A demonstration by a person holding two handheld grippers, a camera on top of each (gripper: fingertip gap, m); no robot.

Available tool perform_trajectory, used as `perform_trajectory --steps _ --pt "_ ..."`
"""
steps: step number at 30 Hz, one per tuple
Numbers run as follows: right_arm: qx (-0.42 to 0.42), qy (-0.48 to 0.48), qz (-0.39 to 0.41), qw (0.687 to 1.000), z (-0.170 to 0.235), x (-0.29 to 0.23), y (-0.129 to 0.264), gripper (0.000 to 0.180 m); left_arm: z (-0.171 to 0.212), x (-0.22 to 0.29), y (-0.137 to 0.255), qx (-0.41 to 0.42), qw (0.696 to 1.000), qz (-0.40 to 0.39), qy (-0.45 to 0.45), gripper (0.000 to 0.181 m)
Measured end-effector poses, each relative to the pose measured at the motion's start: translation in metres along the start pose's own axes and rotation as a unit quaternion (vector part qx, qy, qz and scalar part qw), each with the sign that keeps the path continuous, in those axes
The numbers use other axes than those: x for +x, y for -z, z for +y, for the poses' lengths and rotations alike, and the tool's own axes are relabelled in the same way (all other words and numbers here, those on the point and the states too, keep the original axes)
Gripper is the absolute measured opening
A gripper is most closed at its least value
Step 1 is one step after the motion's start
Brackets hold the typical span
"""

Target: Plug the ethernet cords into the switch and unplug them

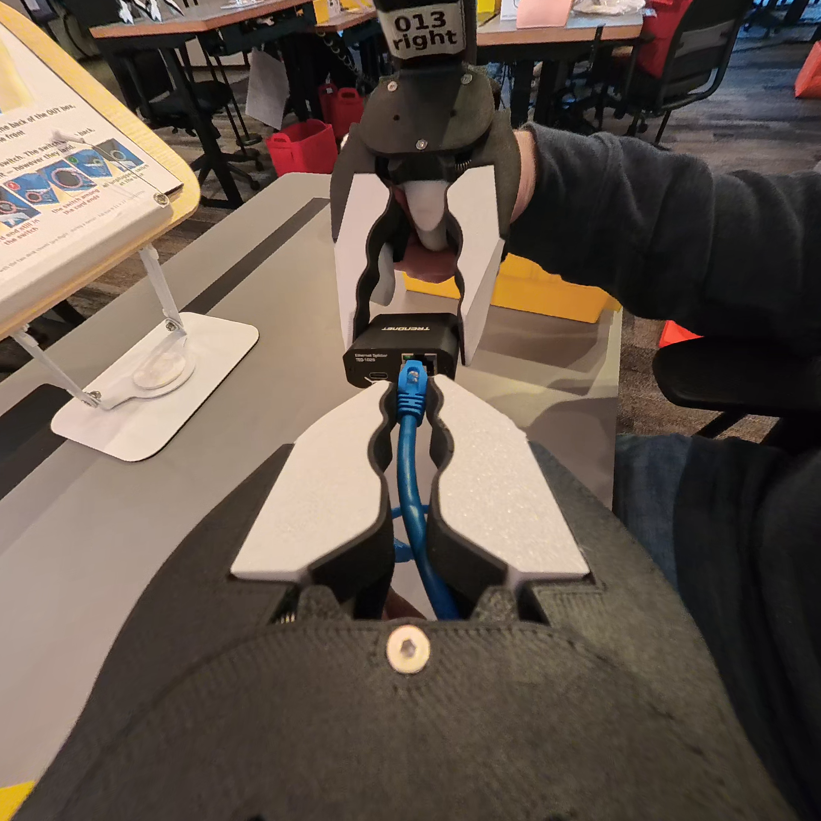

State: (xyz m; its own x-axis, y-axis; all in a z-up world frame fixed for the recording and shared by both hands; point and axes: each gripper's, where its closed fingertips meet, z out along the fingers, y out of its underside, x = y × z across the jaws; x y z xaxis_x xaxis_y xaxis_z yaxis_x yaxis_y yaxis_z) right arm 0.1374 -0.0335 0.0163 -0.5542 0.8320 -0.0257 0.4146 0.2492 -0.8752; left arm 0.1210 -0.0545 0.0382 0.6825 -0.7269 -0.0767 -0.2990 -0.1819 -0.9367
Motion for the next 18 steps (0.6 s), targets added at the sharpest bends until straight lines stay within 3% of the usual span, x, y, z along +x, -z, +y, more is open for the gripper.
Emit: perform_trajectory --steps 18 --pt "-0.043 0.037 0.017 0.998 -0.0010 -0.0013 -0.0039 0.057 0.0006 0.0058 -0.0019 0.000 1.000 0.009 0.015 0.012"
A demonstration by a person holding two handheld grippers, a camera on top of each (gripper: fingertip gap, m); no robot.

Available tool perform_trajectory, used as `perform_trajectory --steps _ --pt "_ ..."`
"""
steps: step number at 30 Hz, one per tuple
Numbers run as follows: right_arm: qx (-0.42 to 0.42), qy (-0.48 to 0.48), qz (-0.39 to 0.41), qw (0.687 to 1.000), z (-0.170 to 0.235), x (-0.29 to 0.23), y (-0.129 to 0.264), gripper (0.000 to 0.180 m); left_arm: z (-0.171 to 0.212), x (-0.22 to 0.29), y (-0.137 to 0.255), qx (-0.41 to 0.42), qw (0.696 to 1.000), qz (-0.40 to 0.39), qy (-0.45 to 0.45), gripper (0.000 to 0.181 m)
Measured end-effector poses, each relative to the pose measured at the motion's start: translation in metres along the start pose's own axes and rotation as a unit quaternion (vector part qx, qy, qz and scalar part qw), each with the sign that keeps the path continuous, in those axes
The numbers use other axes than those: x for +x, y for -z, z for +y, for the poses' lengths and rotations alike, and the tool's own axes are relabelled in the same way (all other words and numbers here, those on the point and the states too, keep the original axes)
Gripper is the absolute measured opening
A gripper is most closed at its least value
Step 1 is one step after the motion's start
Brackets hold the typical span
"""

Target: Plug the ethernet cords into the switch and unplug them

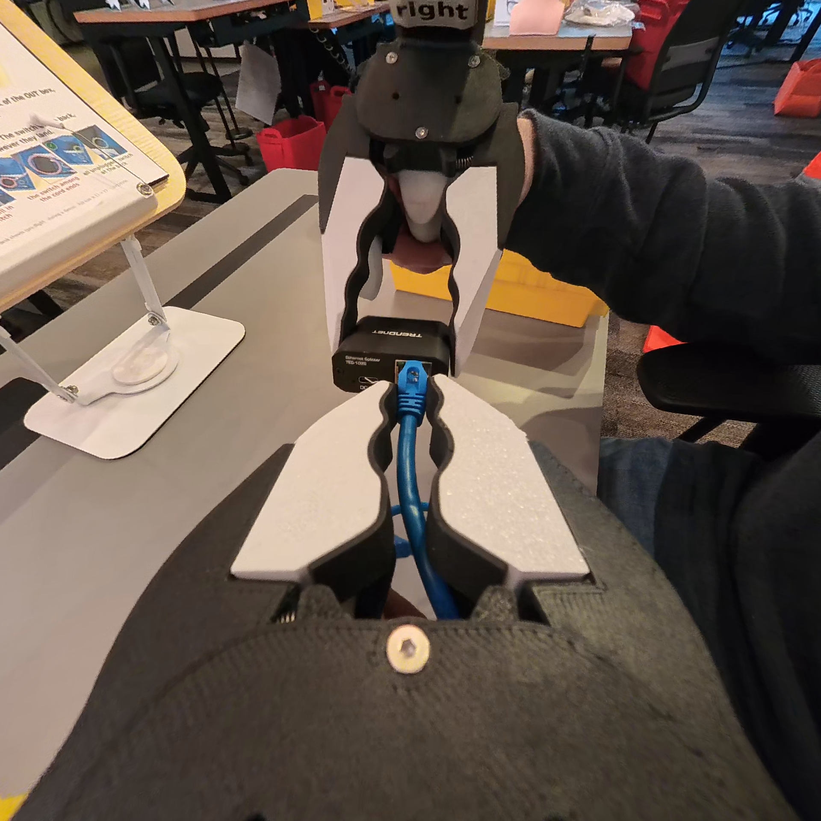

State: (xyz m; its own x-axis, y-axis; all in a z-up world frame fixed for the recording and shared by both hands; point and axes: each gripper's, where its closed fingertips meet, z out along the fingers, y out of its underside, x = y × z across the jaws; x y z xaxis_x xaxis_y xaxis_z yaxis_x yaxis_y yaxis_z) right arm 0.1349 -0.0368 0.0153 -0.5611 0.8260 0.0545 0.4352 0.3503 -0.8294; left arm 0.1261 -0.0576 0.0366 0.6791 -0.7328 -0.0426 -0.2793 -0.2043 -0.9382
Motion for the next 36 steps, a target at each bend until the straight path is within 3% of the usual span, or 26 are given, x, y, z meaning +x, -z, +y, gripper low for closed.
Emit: perform_trajectory --steps 19,31,36 --pt "0.019 0.024 -0.042 0.999 0.014 0.004 0.013 0.057 -0.002 0.001 -0.022 -0.016 0.997 -0.064 0.034 0.012" --pt "0.024 0.031 -0.045 0.998 0.013 0.002 0.015 0.057 -0.003 0.003 -0.022 -0.005 0.998 -0.052 0.025 0.012" --pt "0.027 0.039 -0.042 0.998 0.010 -0.002 0.017 0.057 -0.005 0.008 -0.021 -0.009 1.000 -0.005 0.004 0.012"
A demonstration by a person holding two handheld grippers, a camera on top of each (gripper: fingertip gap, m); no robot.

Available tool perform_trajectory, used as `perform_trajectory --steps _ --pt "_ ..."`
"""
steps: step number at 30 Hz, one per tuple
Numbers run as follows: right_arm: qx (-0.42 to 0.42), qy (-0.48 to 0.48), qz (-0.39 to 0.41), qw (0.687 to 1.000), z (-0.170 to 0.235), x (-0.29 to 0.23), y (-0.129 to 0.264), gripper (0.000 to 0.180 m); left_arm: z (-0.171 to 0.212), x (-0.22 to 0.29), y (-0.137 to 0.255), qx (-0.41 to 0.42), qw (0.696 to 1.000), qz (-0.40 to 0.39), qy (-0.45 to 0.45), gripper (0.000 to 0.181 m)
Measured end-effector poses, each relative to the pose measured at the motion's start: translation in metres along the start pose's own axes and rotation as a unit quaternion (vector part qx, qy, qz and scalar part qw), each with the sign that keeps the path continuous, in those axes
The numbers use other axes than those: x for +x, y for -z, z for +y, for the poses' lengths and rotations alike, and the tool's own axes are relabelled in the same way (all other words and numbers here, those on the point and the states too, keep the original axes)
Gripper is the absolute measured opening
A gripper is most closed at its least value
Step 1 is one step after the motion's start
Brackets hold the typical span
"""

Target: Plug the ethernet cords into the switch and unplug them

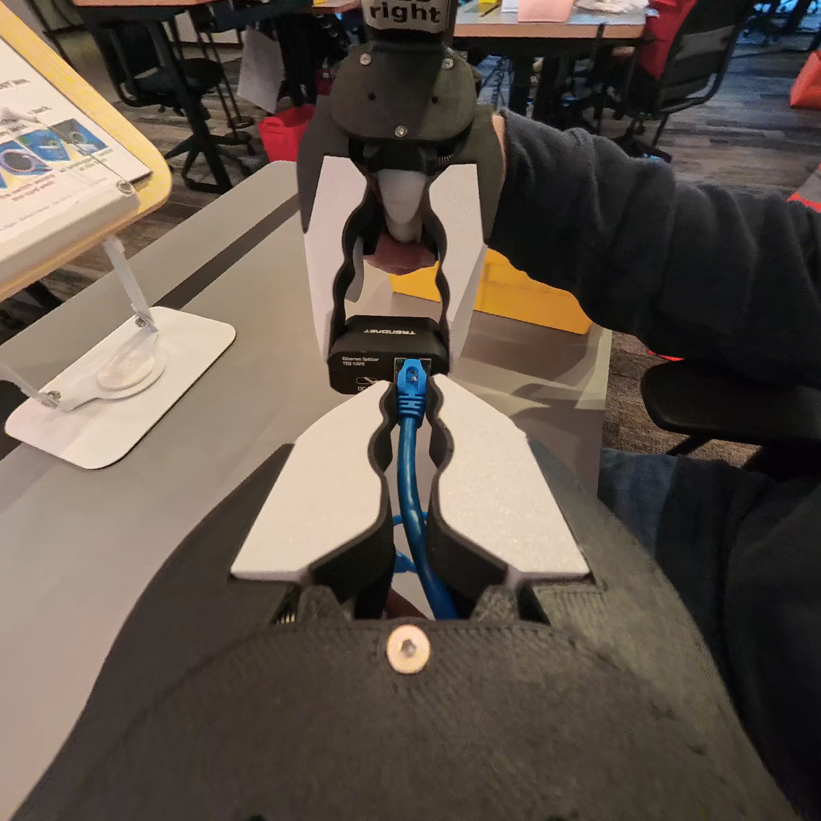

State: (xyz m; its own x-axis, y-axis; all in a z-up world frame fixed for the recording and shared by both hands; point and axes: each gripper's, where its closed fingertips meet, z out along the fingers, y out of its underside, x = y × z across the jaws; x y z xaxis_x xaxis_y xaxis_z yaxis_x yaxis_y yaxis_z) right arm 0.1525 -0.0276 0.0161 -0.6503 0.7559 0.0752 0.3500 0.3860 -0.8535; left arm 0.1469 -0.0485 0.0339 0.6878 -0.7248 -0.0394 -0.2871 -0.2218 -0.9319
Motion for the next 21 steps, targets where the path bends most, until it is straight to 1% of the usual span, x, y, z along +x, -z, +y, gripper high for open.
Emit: perform_trajectory --steps 6,10,15,21 --pt "-0.003 -0.004 0.025 1.000 0.003 0.004 0.008 0.057 -0.004 -0.004 -0.007 -0.001 1.000 0.012 0.002 0.012" --pt "-0.008 -0.009 0.035 0.999 0.008 0.007 0.011 0.057 -0.003 -0.007 -0.012 0.002 1.000 0.007 0.007 0.012" --pt "-0.005 -0.004 0.031 0.999 0.008 0.007 0.016 0.057 -0.006 -0.005 -0.016 0.005 1.000 -0.006 0.008 0.012" --pt "-0.030 0.011 0.022 0.999 0.004 0.009 0.023 0.057 -0.010 -0.006 -0.018 0.011 1.000 -0.022 0.011 0.012"
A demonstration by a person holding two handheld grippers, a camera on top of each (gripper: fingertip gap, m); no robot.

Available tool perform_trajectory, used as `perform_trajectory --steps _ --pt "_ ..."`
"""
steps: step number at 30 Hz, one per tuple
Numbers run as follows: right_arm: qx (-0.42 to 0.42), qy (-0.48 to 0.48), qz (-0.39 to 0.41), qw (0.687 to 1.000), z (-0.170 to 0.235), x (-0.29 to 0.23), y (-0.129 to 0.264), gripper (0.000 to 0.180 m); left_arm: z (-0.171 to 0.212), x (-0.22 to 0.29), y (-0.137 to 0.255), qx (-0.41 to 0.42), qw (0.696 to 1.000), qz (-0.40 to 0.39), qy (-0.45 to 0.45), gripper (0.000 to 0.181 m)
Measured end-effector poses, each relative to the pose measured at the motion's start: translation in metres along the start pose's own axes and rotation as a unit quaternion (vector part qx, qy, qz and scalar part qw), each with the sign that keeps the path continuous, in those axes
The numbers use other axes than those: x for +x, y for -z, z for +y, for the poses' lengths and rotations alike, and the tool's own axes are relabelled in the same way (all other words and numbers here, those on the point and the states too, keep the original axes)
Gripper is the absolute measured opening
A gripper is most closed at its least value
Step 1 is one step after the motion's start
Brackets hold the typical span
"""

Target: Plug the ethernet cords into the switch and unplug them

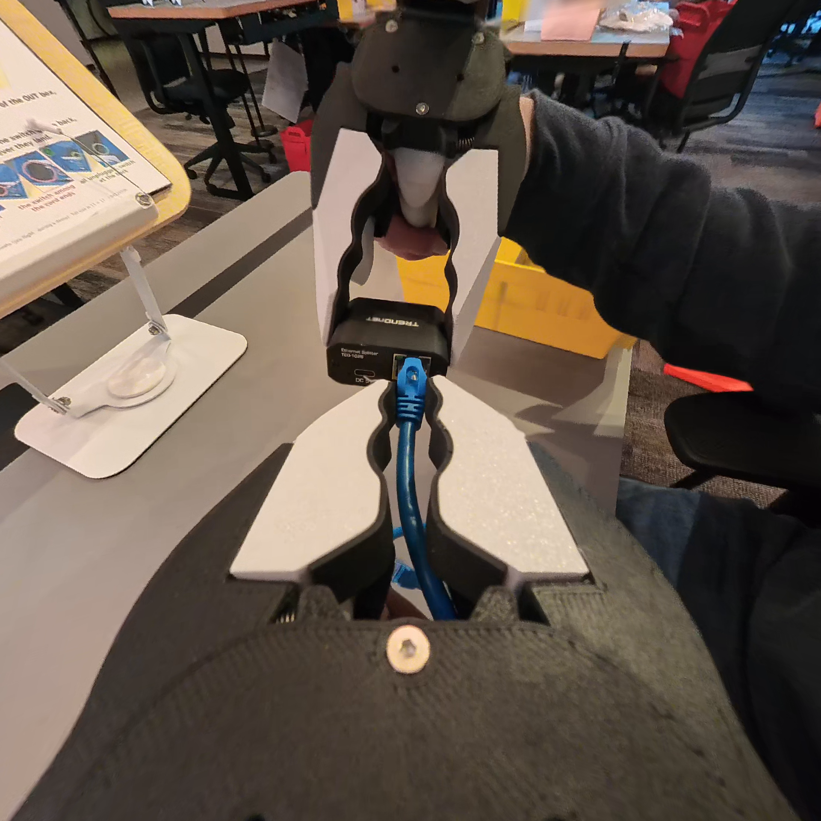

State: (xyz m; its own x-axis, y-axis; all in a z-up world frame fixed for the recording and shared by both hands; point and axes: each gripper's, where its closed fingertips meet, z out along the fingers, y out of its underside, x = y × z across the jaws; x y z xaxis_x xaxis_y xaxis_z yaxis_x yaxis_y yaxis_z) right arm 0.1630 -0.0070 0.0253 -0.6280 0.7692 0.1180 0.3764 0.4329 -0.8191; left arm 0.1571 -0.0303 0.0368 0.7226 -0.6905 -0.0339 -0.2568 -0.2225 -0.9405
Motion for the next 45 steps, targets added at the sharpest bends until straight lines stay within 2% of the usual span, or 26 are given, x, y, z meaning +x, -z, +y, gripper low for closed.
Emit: perform_trajectory --steps 5,15,26,45 --pt "-0.037 0.022 -0.001 0.999 -0.006 0.010 0.007 0.057 -0.006 -0.007 -0.001 0.025 0.999 -0.035 0.016 0.013" --pt "-0.096 0.047 -0.042 0.993 -0.008 0.023 0.016 0.057 -0.014 -0.017 -0.005 0.011 0.994 -0.108 0.023 0.012" --pt "-0.127 0.062 -0.054 0.988 -0.010 0.029 0.018 0.057 -0.015 -0.022 -0.007 0.010 0.992 -0.126 0.026 0.012" --pt "-0.115 0.072 -0.051 0.989 -0.019 0.026 0.025 0.057 -0.016 -0.020 -0.011 0.007 0.992 -0.123 0.028 0.012"
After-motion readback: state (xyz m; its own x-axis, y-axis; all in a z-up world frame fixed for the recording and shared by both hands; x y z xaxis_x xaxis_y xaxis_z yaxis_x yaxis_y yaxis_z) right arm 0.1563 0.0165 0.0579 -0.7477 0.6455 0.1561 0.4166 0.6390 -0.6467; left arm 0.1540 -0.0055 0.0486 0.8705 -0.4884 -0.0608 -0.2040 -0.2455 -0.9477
